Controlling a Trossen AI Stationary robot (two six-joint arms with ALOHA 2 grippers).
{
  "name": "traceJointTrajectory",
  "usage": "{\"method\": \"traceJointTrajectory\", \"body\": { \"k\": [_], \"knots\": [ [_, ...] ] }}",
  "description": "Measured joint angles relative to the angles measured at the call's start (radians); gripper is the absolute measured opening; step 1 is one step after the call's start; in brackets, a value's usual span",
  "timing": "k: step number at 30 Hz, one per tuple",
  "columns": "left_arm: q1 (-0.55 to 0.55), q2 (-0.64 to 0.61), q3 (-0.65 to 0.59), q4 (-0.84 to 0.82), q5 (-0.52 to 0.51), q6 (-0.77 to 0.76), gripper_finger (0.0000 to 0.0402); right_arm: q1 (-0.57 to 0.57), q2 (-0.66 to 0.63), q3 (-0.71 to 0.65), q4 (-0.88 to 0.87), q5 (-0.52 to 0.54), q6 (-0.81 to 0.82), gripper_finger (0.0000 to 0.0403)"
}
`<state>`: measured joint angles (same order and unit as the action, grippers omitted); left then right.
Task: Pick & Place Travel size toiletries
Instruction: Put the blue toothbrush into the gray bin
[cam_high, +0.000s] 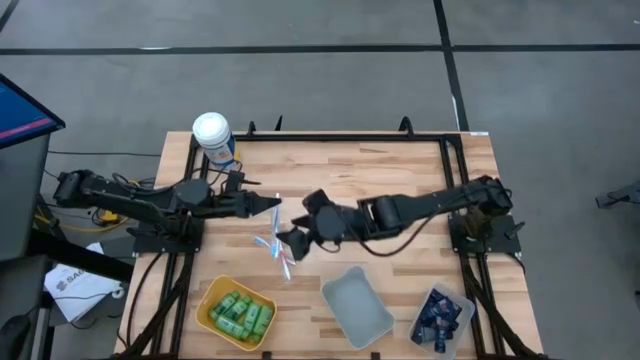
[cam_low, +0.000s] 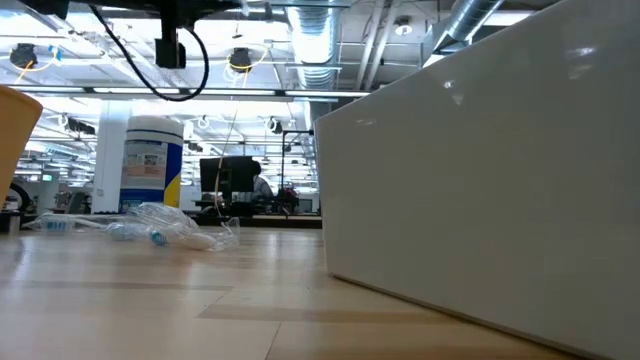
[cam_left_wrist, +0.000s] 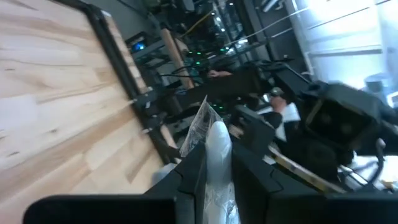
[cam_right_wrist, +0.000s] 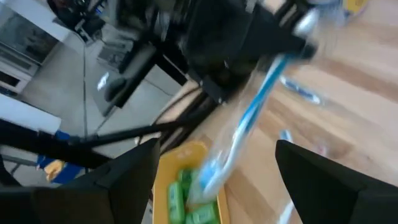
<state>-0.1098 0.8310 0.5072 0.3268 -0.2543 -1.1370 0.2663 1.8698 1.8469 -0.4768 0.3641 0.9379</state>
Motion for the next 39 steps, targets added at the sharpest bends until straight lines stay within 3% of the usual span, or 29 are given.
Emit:
{"method": "traceJointTrajectory", "body": {
  "k": [12, 21, 39],
  "knots": [
    [-0.009, 0.003, 0.0, 0.112, 0.0, 0.0, 0.0054, -0.065, 0.0, 0.0, 0.033, -0.054, -0.049, 0.0311],
    [-0.009, 0.086, -0.001, 0.24, 0.028, -0.004, 0.0053, -0.086, 0.0, -0.001, 0.038, -0.054, -0.058, 0.0301],
    [-0.009, 0.114, 0.0, 0.304, 0.031, -0.005, 0.0053, -0.112, 0.001, -0.021, 0.043, -0.087, -0.047, 0.0196]
  ]
}}
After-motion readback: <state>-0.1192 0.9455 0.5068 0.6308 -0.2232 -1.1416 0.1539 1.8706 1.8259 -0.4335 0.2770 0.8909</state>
